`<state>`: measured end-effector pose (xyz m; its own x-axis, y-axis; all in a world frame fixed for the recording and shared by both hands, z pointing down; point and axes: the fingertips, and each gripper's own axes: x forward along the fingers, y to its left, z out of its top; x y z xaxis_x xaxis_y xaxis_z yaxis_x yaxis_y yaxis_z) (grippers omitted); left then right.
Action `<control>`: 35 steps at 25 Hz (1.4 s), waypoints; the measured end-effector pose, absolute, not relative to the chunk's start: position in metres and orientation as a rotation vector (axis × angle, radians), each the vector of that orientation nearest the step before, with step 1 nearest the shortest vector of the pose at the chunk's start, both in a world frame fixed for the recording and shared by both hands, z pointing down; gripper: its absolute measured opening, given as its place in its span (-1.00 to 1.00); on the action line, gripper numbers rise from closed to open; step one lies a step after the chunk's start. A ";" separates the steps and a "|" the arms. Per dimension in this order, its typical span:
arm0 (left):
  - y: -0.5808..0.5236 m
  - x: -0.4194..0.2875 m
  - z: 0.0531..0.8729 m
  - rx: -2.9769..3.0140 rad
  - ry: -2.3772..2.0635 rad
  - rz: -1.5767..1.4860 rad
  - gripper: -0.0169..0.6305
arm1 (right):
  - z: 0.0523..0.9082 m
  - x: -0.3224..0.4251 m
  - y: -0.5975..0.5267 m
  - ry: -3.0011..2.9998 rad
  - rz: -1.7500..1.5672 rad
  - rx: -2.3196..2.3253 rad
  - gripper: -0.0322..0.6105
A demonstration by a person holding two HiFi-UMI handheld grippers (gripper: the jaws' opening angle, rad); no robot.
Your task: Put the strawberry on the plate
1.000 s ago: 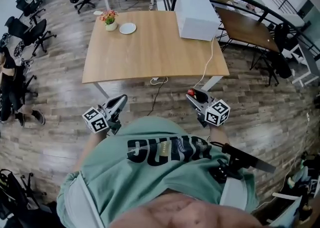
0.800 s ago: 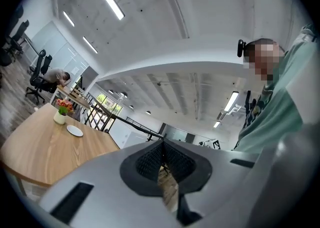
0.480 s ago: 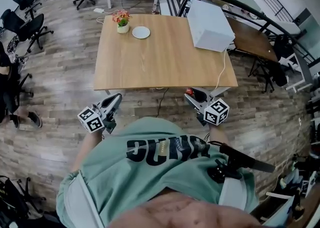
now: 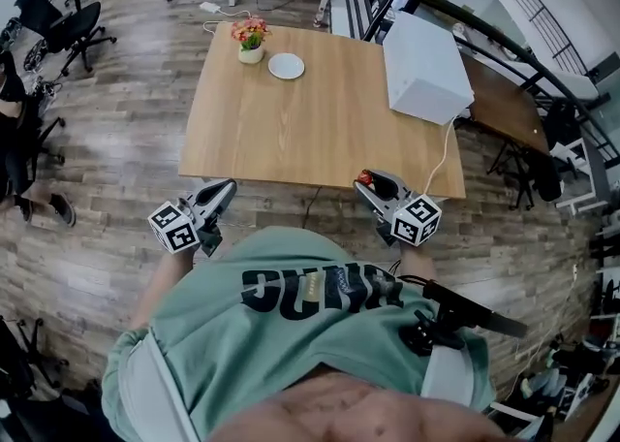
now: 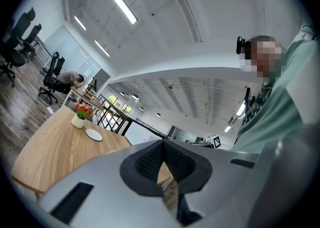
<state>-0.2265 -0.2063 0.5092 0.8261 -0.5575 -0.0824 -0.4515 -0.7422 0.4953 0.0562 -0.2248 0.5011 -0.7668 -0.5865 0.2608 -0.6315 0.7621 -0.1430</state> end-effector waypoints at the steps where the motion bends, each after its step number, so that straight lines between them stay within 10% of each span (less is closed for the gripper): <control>1: -0.212 -0.220 0.508 2.544 -0.770 -0.305 -0.93 | 0.504 0.062 -0.235 -2.774 0.328 0.941 -0.44; 20: -0.286 -0.038 0.476 2.441 -1.130 -0.149 -0.93 | 0.523 0.208 -0.395 -3.011 0.433 0.580 -0.44; 35: -0.367 -0.141 0.504 2.451 -0.981 -0.224 -0.93 | 0.539 0.123 -0.451 -2.916 0.419 0.734 -0.44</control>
<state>-0.1410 -0.3672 0.5038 0.7286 -0.6843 0.0277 -0.6045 -0.6235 0.4958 0.1233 -0.4507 0.5387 -0.8778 -0.4488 0.1672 -0.4778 0.8453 -0.2393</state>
